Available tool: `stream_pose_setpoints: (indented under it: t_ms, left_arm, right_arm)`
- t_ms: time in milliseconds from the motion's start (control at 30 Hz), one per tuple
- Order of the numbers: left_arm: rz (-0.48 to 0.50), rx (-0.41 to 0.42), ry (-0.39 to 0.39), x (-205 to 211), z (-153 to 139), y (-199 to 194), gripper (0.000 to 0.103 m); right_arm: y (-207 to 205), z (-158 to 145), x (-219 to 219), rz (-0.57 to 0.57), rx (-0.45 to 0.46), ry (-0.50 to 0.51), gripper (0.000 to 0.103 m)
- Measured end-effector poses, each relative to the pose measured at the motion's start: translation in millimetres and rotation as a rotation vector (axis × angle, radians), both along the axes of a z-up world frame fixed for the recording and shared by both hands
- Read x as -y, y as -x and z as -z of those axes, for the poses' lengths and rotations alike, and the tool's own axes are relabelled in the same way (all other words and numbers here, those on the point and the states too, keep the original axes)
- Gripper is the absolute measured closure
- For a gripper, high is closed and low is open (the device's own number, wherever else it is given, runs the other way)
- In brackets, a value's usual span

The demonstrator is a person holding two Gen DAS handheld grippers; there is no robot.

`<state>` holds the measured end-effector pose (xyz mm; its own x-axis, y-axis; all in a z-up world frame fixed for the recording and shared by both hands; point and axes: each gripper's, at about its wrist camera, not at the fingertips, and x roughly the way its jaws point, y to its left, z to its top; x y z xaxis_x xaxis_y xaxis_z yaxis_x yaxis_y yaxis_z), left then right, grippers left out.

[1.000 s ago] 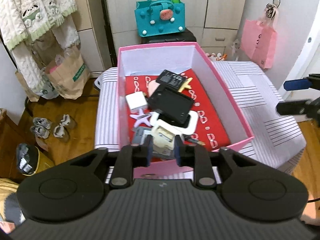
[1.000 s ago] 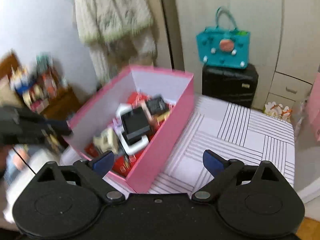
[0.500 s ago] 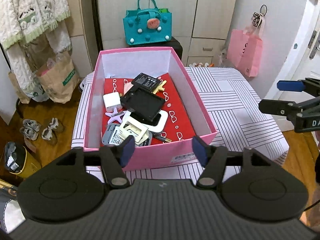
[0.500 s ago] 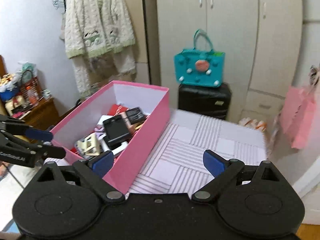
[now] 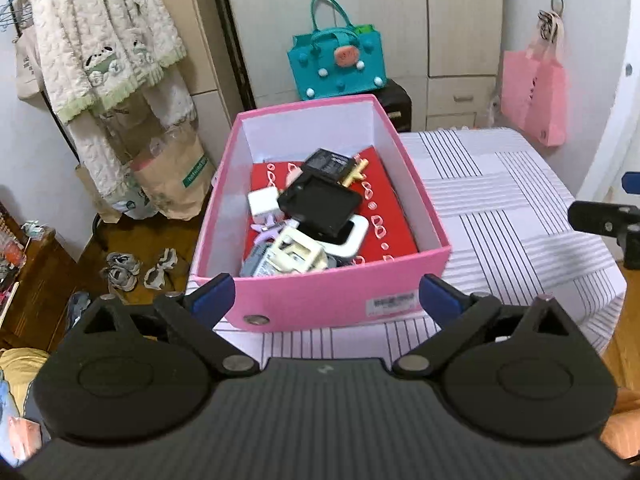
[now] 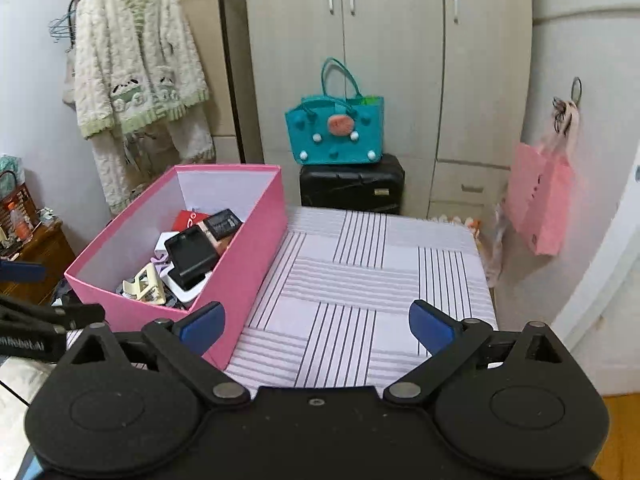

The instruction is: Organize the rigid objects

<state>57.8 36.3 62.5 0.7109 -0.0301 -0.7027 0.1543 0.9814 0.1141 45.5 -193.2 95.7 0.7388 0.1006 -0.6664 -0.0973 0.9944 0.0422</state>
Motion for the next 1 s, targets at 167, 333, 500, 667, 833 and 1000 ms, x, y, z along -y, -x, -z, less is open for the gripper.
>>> stream_pose_setpoints:
  t_ms: [167, 333, 500, 667, 833, 1000]
  left_arm:
    - [-0.01, 0.013, 0.068, 4.6, 2.2, 10.1, 0.003]
    - [-0.033, 0.022, 0.096, 7.5, 0.5, 16.4, 0.003]
    - [-0.017, 0.026, 0.107, 11.8, -1.4, 21.0, 0.003]
    - [-0.023, 0.021, 0.117, 15.0, 0.2, 19.9, 0.003]
    - [0.015, 0.044, 0.098, 21.6, -0.1, 26.3, 0.003]
    - [0.024, 0.041, 0.103, 24.7, -0.6, 27.6, 0.003]
  right_arm:
    - [15.7, -2.8, -5.5, -0.005, 0.022, 0.024, 0.003]
    - [27.7, -10.7, -4.4, 0.005, 0.041, 0.016, 0.003]
    - [32.5, -13.1, 3.0, 0.036, 0.05, 0.008, 0.003]
    - [34.6, -12.1, 7.5, 0.055, 0.047, 0.004, 0.003]
    - [37.1, -12.7, 5.4, 0.067, 0.057, 0.032, 0.003]
    - [37.4, -10.4, 3.6, 0.068, 0.057, 0.048, 0.003]
